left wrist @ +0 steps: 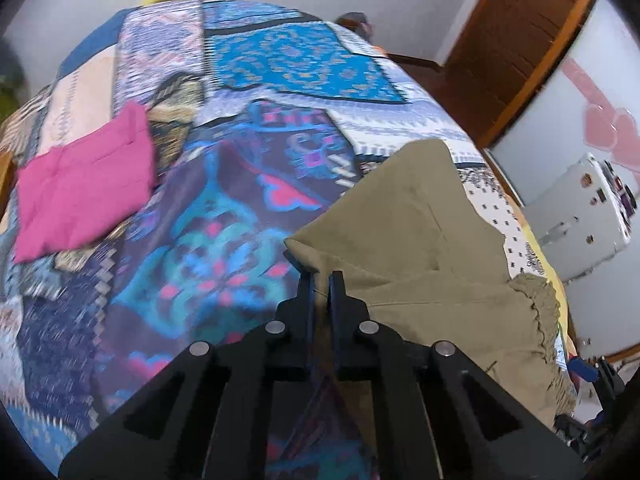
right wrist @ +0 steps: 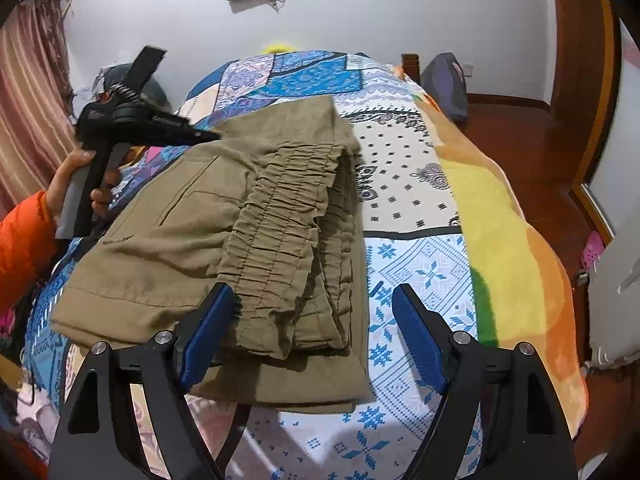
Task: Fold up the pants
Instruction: 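Open the left gripper and press the folded pants edge flat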
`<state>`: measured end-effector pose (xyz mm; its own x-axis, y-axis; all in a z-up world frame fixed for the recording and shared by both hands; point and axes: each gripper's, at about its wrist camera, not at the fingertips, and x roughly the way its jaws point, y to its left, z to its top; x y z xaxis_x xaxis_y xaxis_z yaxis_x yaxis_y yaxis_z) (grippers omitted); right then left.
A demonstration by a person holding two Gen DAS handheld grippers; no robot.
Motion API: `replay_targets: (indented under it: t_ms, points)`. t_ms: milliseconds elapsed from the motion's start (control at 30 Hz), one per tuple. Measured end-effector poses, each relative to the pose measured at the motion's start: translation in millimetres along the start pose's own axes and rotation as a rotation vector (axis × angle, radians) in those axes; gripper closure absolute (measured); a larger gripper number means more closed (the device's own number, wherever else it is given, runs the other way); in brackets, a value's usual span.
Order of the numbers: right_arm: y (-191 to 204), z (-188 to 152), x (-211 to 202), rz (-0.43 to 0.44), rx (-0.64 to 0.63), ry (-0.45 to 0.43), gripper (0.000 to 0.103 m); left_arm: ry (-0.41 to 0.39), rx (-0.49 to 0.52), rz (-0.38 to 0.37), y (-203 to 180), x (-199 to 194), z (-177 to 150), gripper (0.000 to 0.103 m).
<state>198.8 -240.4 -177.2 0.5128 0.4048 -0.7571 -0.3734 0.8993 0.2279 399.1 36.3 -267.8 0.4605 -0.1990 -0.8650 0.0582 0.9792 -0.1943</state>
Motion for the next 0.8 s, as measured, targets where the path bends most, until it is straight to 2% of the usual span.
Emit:
replay_targets:
  t_ms: [100, 233, 300, 400, 500, 600, 733, 800]
  points:
    - [-2.4, 6.1, -10.5, 0.013, 0.048, -0.020, 0.025, -0.047, 0.024, 0.080, 4.9, -27.2, -17.7, 0.096]
    - [8.3, 10.5, -25.1, 0.017, 0.010, -0.049, 0.024, -0.112, 0.087, 0.203, 8.9, -68.4, -59.7, 0.097]
    - [14.4, 11.4, -27.8, 0.028, -0.005, -0.051, 0.024, -0.124, 0.089, 0.236, 14.5, -86.8, -84.8, 0.097]
    - [26.4, 11.6, -26.1, 0.048, -0.020, -0.038, 0.024, -0.119, 0.060, 0.253, 22.7, -107.7, -121.0, 0.097]
    - [39.2, 10.2, -20.3, 0.084, -0.038, -0.025, 0.024, -0.114, 0.024, 0.241, 29.0, -123.1, -149.0, 0.097]
    - [52.7, 5.5, -3.9, 0.111, -0.072, 0.023, 0.024, -0.108, -0.028, 0.220, 36.6, -132.9, -176.6, 0.097]
    - [52.8, -3.0, 20.9, 0.123, -0.074, 0.079, 0.028, -0.104, -0.026, 0.206, 37.4, -138.9, -200.2, 0.095]
    - [45.7, -2.1, 24.5, 0.131, -0.045, 0.076, 0.027, -0.104, -0.006, 0.208, 37.5, -144.1, -203.7, 0.090]
